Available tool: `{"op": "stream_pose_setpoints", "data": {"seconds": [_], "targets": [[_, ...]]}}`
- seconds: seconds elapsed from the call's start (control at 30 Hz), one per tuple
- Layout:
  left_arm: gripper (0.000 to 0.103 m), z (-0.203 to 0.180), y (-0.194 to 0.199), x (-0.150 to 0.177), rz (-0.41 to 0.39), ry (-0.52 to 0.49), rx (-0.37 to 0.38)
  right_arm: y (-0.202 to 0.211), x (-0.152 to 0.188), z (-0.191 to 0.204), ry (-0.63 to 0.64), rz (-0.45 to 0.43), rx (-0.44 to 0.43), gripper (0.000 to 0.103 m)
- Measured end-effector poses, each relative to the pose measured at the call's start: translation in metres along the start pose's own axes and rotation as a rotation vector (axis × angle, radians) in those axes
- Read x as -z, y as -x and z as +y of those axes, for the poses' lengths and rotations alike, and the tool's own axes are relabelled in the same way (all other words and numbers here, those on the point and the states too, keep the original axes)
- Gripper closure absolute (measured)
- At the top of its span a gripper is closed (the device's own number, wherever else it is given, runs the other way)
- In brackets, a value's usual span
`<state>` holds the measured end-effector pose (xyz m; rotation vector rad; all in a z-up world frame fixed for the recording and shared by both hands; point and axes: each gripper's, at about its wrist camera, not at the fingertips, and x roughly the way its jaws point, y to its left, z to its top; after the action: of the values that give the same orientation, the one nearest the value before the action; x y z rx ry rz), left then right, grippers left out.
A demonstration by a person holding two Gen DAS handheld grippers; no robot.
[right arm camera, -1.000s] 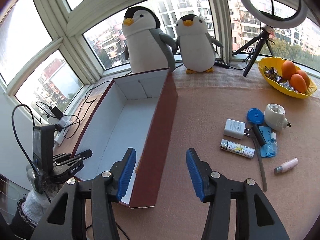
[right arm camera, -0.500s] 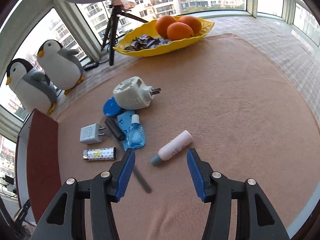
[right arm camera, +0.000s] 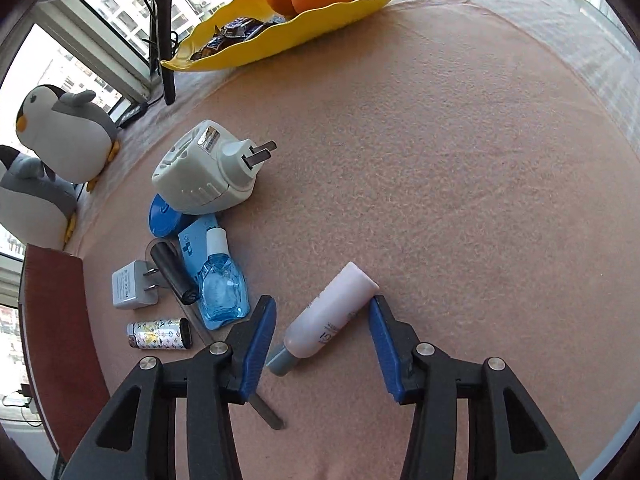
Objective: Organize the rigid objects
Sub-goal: 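Move the right tool to the pink-white tube and grasp it, then carry the tube into the box and release it with the right tool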
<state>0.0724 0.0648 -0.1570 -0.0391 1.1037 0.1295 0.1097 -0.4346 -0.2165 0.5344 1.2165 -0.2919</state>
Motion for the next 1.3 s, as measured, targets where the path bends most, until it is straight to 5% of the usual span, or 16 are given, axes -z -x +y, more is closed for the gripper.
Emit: {"op": "stream_pose_setpoints", "data": {"seconds": [0.1, 0.4, 0.83, 1.3], "targets": [[0.084, 0.002, 0.000, 0.001, 0.003, 0.012, -0.003, -0.002, 0.000, 0.004, 0.042, -0.004, 0.017, 0.085], [0.084, 0.003, 0.004, 0.000, -0.007, 0.019, -0.003, 0.021, 0.010, 0.023, 0.110, -0.059, -0.031, 0.085], [0.085, 0.006, 0.005, -0.001, -0.029, 0.015, 0.034, 0.100, 0.063, 0.139, 0.399, -0.166, -0.215, 0.085], [0.091, 0.007, 0.002, -0.005, -0.043, -0.012, 0.088, 0.119, 0.137, 0.237, 0.669, -0.150, -0.296, 0.085]]}}
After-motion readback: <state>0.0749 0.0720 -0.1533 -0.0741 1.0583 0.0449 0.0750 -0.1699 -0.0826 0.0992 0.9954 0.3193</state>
